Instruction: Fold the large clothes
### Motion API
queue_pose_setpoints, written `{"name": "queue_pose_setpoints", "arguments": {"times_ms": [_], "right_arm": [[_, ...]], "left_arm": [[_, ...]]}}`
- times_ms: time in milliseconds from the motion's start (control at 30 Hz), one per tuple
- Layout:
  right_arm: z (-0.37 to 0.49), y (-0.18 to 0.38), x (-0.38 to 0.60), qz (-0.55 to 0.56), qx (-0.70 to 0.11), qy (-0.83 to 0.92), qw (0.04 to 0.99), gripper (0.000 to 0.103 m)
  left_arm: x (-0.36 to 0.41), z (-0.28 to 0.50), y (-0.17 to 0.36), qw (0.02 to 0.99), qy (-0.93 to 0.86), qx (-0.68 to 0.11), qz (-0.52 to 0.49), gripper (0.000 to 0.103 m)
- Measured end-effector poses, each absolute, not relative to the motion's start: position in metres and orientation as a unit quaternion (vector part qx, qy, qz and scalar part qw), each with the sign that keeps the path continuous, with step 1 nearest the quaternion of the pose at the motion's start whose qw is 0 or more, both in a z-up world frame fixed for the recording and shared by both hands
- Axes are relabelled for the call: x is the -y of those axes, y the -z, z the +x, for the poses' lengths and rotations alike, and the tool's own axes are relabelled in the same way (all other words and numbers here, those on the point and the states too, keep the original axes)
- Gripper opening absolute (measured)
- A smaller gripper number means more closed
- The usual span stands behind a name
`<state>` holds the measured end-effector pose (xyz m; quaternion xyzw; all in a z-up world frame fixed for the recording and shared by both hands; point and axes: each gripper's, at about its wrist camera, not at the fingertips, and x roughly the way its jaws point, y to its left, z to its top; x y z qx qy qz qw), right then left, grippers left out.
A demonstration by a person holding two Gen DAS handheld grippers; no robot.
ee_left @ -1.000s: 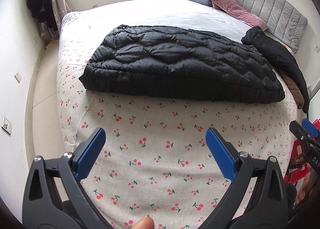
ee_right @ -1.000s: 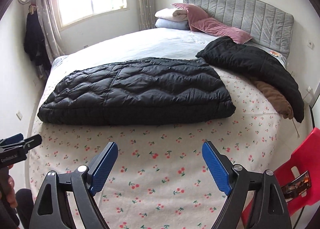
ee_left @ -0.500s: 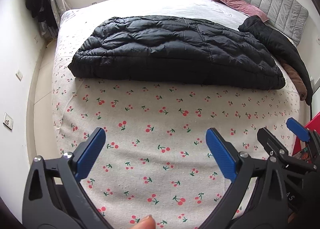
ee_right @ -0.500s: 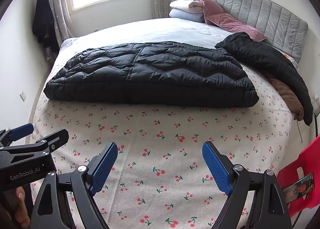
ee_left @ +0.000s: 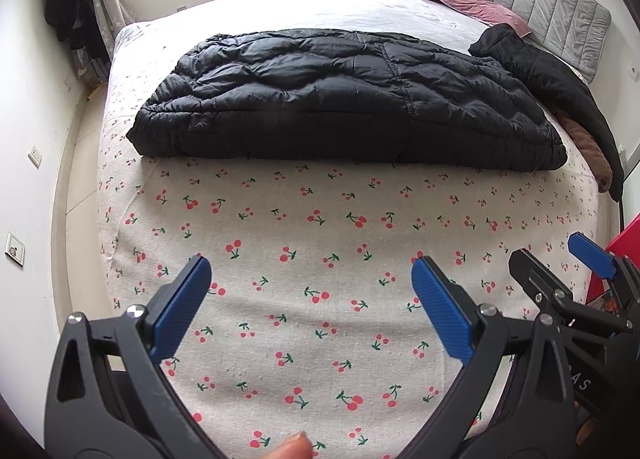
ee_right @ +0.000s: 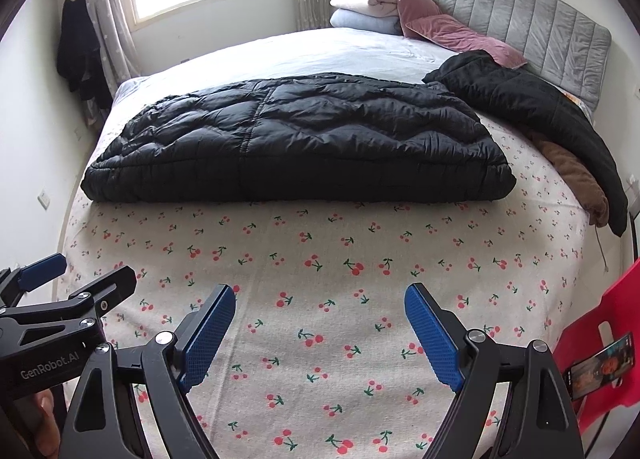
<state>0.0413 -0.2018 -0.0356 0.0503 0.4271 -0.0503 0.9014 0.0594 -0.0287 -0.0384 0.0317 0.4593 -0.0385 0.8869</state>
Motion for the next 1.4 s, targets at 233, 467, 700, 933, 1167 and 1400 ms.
{"name": "queue_pose_setpoints", "arguments": {"times_ms": [233,467,700,933,1167,1400], "right_arm": [[0.0397,0.0346,0.201,0.048,-0.426,0.059,0.901,0.088],[0.0372,0.0336,0.2036,0.051,-0.426,0.061,0.901,0.088],[0.0359,0.0333,0.2039,0.054,-0.425,0.06,0.902,0.088],[0.035,0.0341,0.2048,0.057,-0.427,0.062,0.9,0.088],[0.0357,0.0359,0.204,0.056,-0.429,0.061,0.899,0.088],[0.0369,0.0377,0.2025,0.054,-0.43,0.062,0.899,0.088]], "left_arm": [[0.0267,0.0593,0.0384,0.888,0.038,-0.457,0.034,0.1],[0.0286,0.0571,0.0386,0.887,0.04,-0.458,0.034,0.1],[0.0289,0.0562,0.0375,0.887,0.041,-0.459,0.034,0.1],[0.031,0.055,0.0381,0.886,0.042,-0.46,0.036,0.1],[0.0312,0.0551,0.0391,0.885,0.041,-0.462,0.036,0.1],[0.0298,0.057,0.0421,0.884,0.037,-0.465,0.037,0.1]]}}
